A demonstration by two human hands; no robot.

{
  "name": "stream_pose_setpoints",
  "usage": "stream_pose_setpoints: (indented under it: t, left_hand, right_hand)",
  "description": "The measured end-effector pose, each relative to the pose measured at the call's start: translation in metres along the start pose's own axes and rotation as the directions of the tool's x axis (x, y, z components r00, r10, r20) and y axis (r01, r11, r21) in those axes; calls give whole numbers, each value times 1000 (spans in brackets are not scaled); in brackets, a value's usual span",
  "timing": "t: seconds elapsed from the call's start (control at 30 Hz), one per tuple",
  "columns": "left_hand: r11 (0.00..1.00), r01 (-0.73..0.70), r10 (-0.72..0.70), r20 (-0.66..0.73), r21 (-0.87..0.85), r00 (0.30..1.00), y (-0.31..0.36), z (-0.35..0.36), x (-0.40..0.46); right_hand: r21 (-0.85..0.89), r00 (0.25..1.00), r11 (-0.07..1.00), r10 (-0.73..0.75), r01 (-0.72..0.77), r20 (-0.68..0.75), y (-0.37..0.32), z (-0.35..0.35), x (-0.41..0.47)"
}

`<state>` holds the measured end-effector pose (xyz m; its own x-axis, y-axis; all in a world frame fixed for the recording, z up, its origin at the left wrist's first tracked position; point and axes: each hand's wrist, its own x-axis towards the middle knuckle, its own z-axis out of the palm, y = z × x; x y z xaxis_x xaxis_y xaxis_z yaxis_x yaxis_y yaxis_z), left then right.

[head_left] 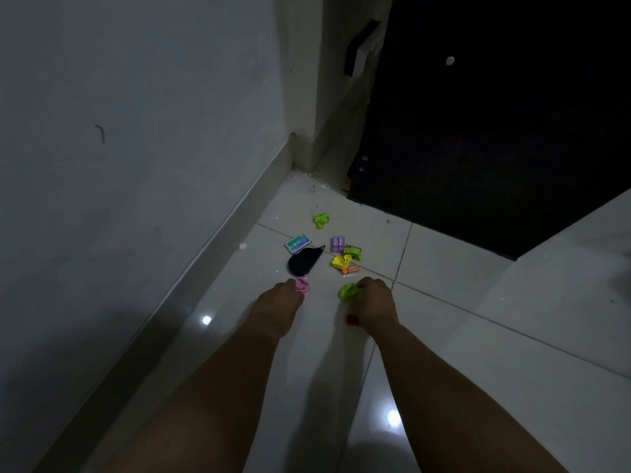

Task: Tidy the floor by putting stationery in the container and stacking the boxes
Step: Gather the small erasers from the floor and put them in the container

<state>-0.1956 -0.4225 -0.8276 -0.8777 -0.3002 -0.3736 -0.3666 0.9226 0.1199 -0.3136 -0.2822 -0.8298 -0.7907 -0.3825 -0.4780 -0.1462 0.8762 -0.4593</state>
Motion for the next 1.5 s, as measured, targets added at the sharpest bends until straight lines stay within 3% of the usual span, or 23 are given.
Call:
stream_pose_setpoints:
  t: [0.2,0.3,0.43,0.67,0.73,0.83,0.87,0.93,0.97,1.07,1.13,1.3,1.4,1.5]
  left_hand:
    - [1000,-2,2,-10,28,1000,-2,4,4]
    - [1000,-7,8,-51,21,999,-5,6,3]
    - [999,-28,25,-126,-25,992,-8,9,1]
    - [969,64,-73,-30,-239,997,-17,8,24]
    - [930,82,-116,-73,-359,991,-16,9,27]
    - [738,114,-246,-107,-665,963,-7,0,29]
    - [659,133,-292,-88,-740,952,-3,-5,31]
    - [427,160,-334,9,-890,943,7,-15,36]
    - [280,160,-315,67,-947,947,12,-21,37]
    - [-20,142,-186,143,-990,972,23,-33,37]
    - [-123,139,-123,155,-983,980,26,-37,36]
    - [-183,176,-51,189,-967,981,29,-39,35]
    - [-127,181,-50,188,-975,981,35,-41,35]
    - [-2,125,-72,125,-992,990,42,-42,34]
  right_hand:
    - [151,999,988,25,-20,-34,2,-1,3]
    - [-8,991,993,-122,121,-51,0,0,1]
    - [-219,961,935,-272,278,58,-7,5,5]
    - [-394,938,856,-341,335,57,-9,20,13]
    - [-281,946,908,-324,311,3,-9,19,16]
    - [206,981,963,-149,173,-127,-14,16,15]
    - [428,993,899,-55,94,-102,-16,15,15]
    - [789,994,604,76,-113,83,-25,10,12]
    - [874,980,444,75,-199,185,-30,7,10]
    - [933,934,97,-47,-347,353,-39,-7,5]
    - [933,927,19,-102,-360,360,-39,-14,5]
    - [933,921,-4,-158,-361,356,-33,-24,2]
    - [922,909,1,-167,-386,381,-29,-28,3]
    - [921,905,40,-172,-388,389,-22,-29,6]
